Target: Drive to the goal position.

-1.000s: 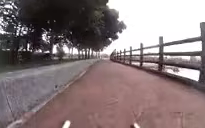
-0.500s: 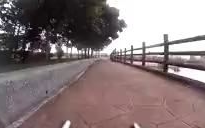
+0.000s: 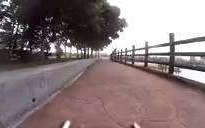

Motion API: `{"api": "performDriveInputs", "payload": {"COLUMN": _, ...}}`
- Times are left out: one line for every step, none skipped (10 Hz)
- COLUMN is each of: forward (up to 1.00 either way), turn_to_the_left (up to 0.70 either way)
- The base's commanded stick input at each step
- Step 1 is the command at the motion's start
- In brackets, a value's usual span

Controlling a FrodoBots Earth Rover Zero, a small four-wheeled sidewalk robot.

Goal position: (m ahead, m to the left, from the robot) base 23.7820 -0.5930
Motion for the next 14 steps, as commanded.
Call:
{"api": "performDriveInputs", "payload": {"forward": 0.7, "turn_to_the_left": 0.08}}
{"api": "performDriveInputs", "payload": {"forward": 0.7, "turn_to_the_left": 0.01}}
{"api": "performDriveInputs", "payload": {"forward": 0.7, "turn_to_the_left": 0.01}}
{"api": "performDriveInputs", "payload": {"forward": 0.7, "turn_to_the_left": 0.01}}
{"api": "performDriveInputs", "payload": {"forward": 0.7, "turn_to_the_left": 0.01}}
{"api": "performDriveInputs", "payload": {"forward": 0.7, "turn_to_the_left": 0.01}}
{"api": "performDriveInputs", "payload": {"forward": 0.7, "turn_to_the_left": 0.01}}
{"api": "performDriveInputs", "payload": {"forward": 0.7, "turn_to_the_left": 0.01}}
{"api": "performDriveInputs", "payload": {"forward": 0.7, "turn_to_the_left": 0.01}}
{"api": "performDriveInputs", "payload": {"forward": 0.7, "turn_to_the_left": 0.01}}
{"api": "performDriveInputs", "payload": {"forward": 0.7, "turn_to_the_left": 0.01}}
{"api": "performDriveInputs", "payload": {"forward": 0.7, "turn_to_the_left": 0.01}}
{"api": "performDriveInputs", "payload": {"forward": 0.7, "turn_to_the_left": 0.01}}
{"api": "performDriveInputs", "payload": {"forward": 0.7, "turn_to_the_left": 0.01}}
